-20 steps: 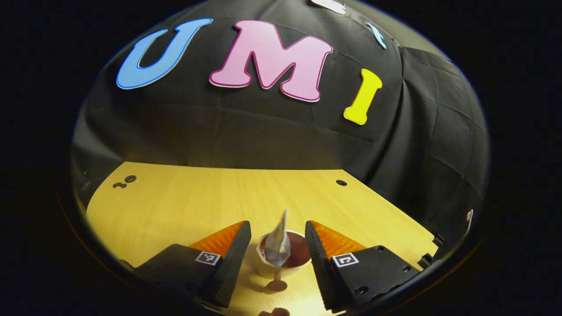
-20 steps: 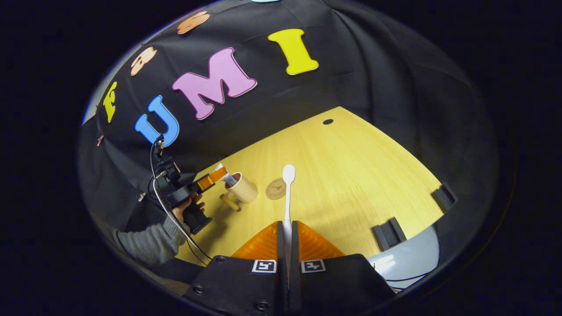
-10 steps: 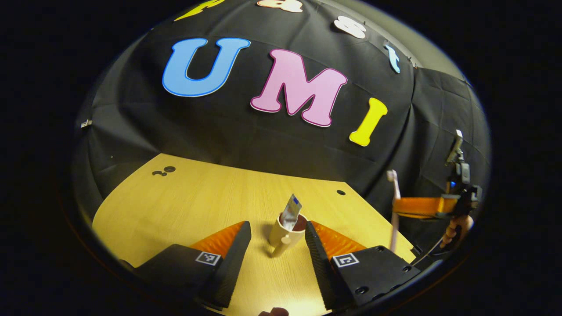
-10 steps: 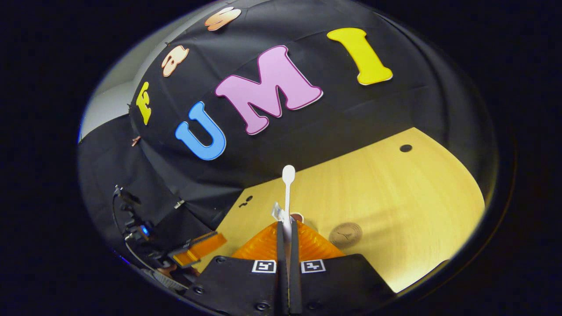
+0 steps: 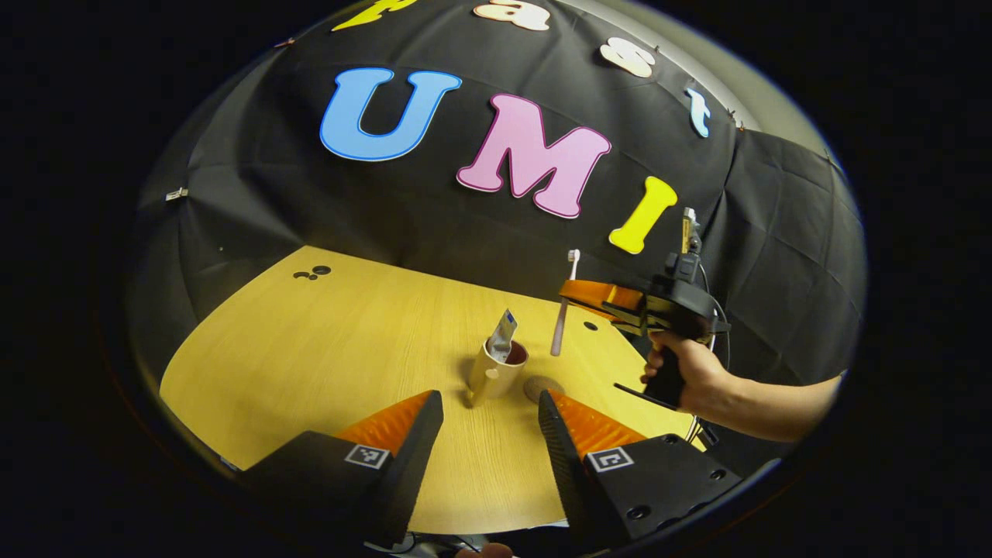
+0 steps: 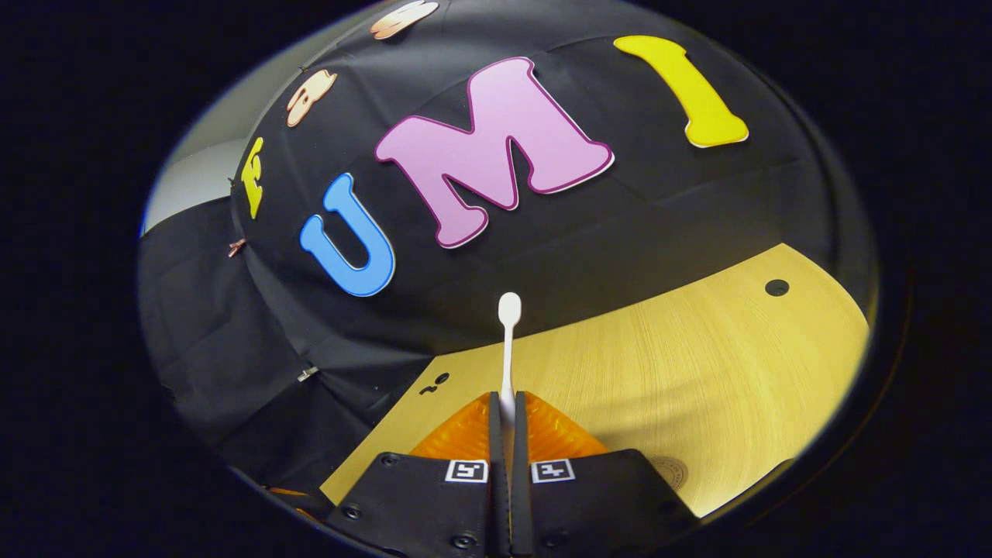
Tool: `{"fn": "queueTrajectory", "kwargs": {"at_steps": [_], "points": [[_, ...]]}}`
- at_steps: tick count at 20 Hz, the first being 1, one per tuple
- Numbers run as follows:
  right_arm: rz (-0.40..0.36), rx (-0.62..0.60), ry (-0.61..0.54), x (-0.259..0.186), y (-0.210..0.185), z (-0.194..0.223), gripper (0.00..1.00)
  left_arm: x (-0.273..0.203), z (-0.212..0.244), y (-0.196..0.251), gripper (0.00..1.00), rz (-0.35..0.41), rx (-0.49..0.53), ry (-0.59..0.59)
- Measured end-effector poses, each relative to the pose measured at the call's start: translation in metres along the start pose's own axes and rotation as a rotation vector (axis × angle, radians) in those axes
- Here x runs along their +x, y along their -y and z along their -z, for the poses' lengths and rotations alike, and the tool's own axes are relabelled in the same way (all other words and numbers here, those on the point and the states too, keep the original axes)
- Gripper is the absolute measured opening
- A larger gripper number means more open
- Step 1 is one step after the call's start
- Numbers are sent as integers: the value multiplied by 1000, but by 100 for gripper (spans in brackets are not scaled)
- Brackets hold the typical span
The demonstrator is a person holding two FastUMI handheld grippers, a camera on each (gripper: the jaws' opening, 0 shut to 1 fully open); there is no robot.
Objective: Put the toothbrush and toothpaste on the desktop into the cup, then pick up the cup and place it on the coaster on the desktop.
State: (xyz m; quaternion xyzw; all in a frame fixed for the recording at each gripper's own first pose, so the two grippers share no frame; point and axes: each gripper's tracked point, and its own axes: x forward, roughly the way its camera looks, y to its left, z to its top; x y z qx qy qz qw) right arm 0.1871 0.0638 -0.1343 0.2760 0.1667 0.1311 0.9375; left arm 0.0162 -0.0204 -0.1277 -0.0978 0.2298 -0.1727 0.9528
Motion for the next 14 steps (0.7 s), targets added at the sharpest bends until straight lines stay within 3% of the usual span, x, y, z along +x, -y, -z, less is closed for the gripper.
{"fn": "queueTrajectory", "kwargs": {"at_steps": [14], "points": [[67, -73, -56, 66, 29, 48, 6, -28, 24, -7, 78, -99, 31, -41]]}}
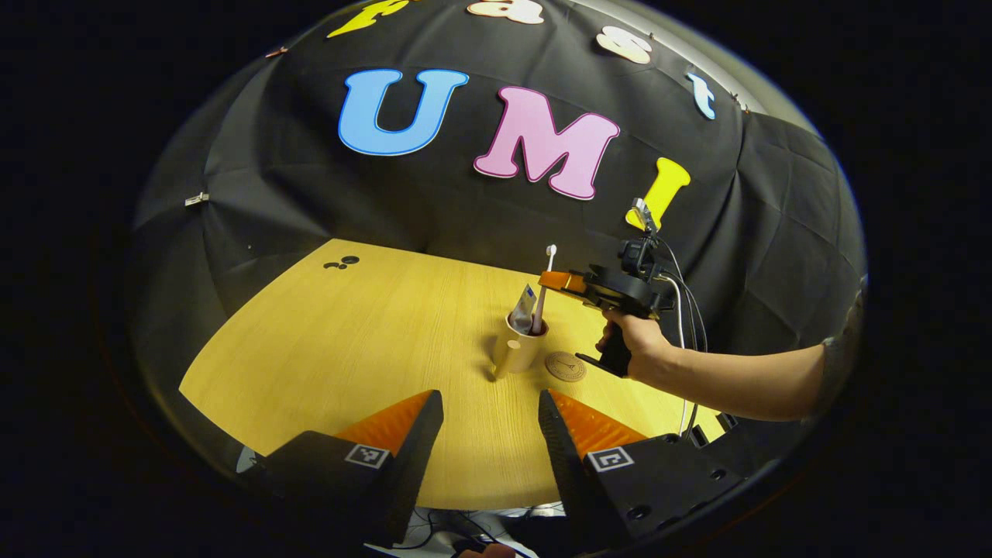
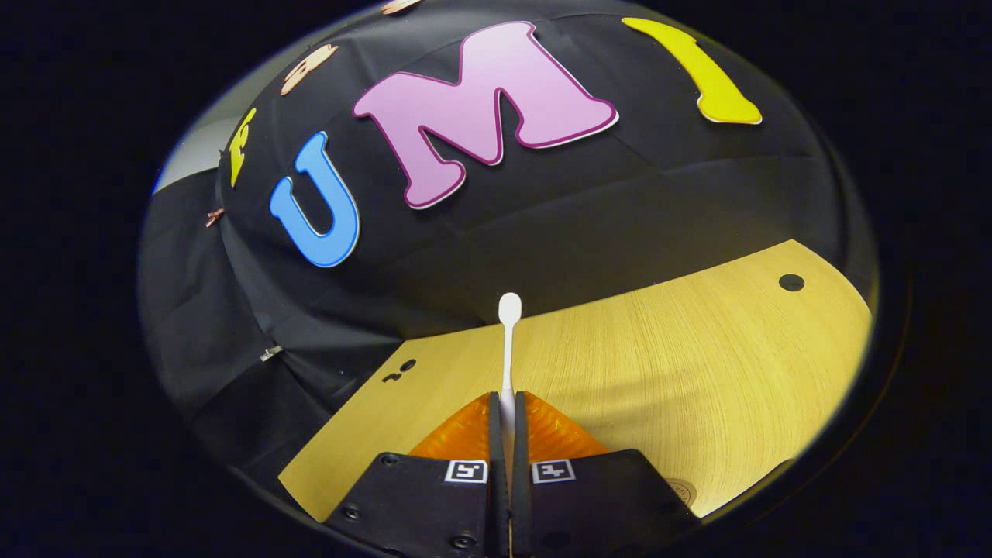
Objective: Put the toothbrush and toothpaste on the desktop into the cup, then pick up the cup and place it on the coaster on the desktop.
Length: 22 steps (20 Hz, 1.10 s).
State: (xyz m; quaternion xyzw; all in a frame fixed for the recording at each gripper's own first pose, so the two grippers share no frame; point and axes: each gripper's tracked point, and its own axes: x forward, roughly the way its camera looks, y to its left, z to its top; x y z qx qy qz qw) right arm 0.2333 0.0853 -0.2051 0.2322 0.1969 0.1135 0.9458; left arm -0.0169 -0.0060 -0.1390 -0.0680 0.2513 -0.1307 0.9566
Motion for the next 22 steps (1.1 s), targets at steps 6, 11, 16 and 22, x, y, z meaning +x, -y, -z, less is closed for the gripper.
{"fn": "queueTrajectory", "kwargs": {"at_steps": [6, 11, 16, 22], "points": [[-20, -10, -102, -16, -10, 24, 16, 6, -1, 6, 78, -2, -5, 4], [-25, 54, -199, -43, -9, 43, 28, 24, 8, 13, 78, 15, 4, -27], [-2, 119, -298, -95, 1, 66, 36, 62, 29, 19, 78, 34, 19, -167], [-9, 159, -393, -183, 24, 104, 58, 127, 45, 10, 78, 14, 64, -326]]}}
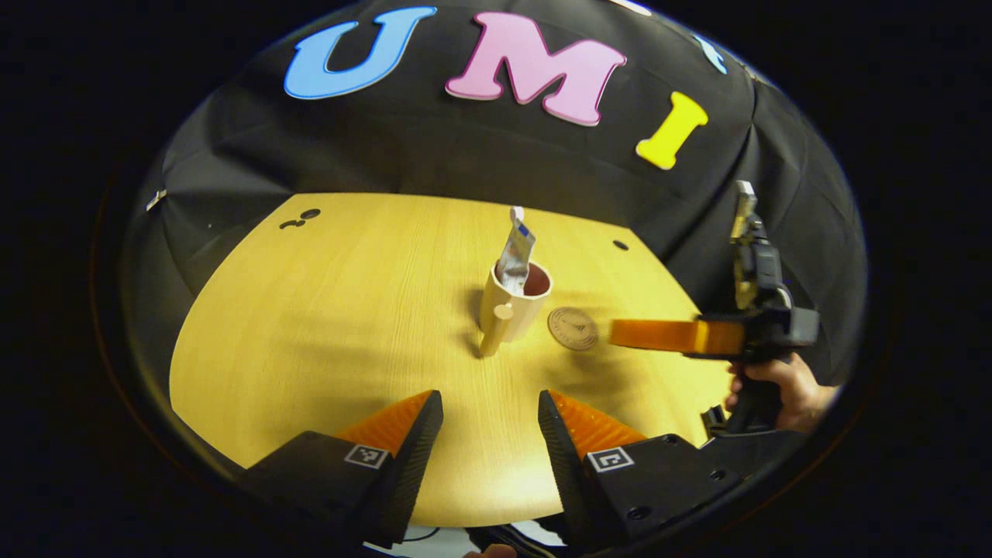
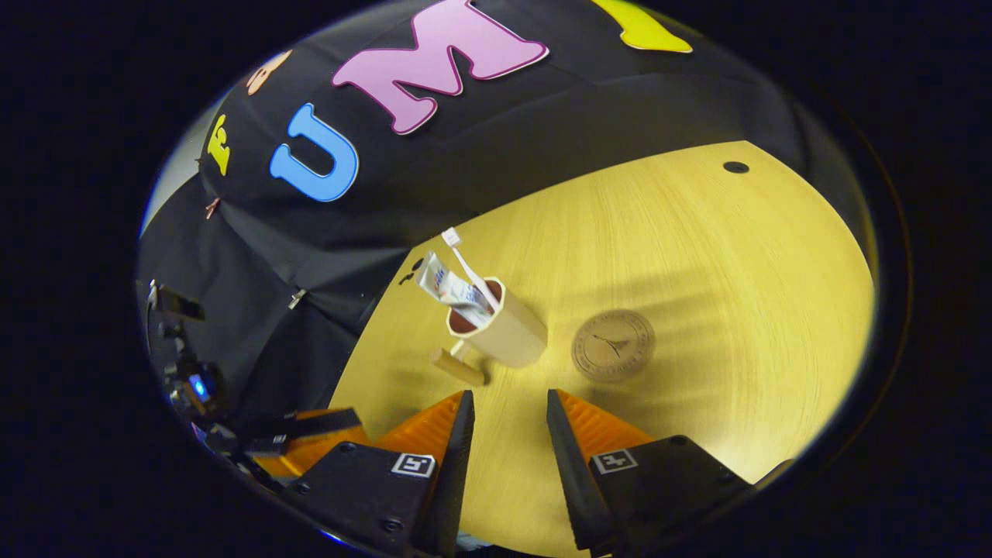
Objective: Put the toothbrush and toothpaste on the desktop into the cup, then pick up the cup and place it on the coaster on the desktop.
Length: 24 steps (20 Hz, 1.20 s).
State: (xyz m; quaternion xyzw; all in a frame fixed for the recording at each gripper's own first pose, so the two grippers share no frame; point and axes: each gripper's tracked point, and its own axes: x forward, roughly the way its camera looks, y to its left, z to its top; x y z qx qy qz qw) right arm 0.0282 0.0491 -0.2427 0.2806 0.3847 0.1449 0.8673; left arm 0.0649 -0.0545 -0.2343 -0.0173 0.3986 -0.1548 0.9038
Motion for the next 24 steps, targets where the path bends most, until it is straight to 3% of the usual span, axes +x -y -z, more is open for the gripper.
{"fn": "queueTrajectory", "kwargs": {"at_steps": [4, 5, 6, 7, 12, 24], "points": [[21, 33, -28, -40, 25, 35, 72, 39, 0, 5, 78, 27, 72, -137], [27, 33, -34, -49, 31, 44, 56, 49, -3, 5, 78, 25, 102, -165], [36, 36, -38, -57, 36, 50, 74, 55, -4, 5, 78, 18, 133, -189], [40, 40, -42, -64, 41, 55, 75, 63, -6, 5, 78, 14, 164, -215], [68, 74, -19, -96, 60, 63, 75, 102, -17, 5, 78, -13, 269, -305], [175, 212, 74, -139, 114, 67, 75, 157, -24, 2, 72, -68, 317, -486]]}}
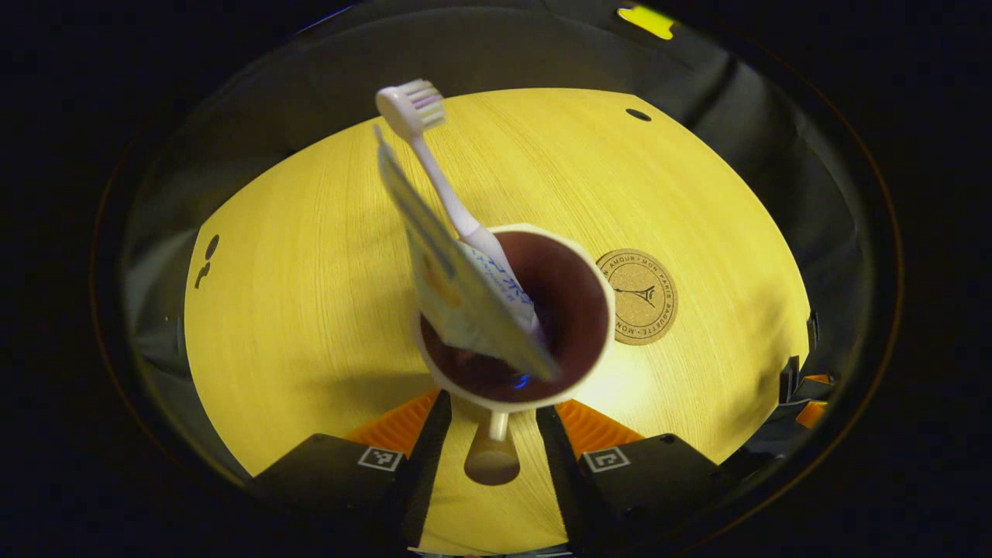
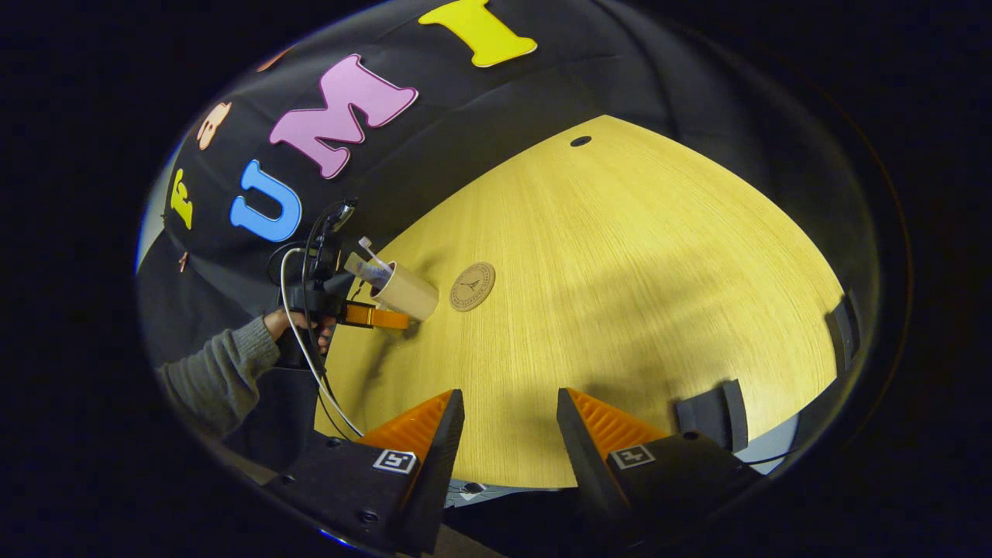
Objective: Put the toothbrush and toothpaste on the desktop into the cup, then pick up the cup and place it on the coaster on the desktop.
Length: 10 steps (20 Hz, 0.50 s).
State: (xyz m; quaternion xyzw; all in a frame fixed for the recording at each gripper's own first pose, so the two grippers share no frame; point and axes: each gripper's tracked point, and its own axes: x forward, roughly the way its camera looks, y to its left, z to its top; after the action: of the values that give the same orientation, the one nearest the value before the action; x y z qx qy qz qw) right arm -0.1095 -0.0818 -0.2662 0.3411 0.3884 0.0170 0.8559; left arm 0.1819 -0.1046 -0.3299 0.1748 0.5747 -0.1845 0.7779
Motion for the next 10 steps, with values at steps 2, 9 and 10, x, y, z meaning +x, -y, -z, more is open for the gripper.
{"fn": "queueTrajectory", "kwargs": {"at_steps": [2, 9, 10], "points": [[6, 11, 2, 0, 3, 1, 75, 5, 0, 3, 58, -3, 8, -14], [8, 14, 1, -5, 8, 4, 75, 5, -5, 8, 31, 4, -1, 20], [9, 15, 1, -4, 9, 4, 75, 3, -5, 8, 35, 4, 5, 22]]}}
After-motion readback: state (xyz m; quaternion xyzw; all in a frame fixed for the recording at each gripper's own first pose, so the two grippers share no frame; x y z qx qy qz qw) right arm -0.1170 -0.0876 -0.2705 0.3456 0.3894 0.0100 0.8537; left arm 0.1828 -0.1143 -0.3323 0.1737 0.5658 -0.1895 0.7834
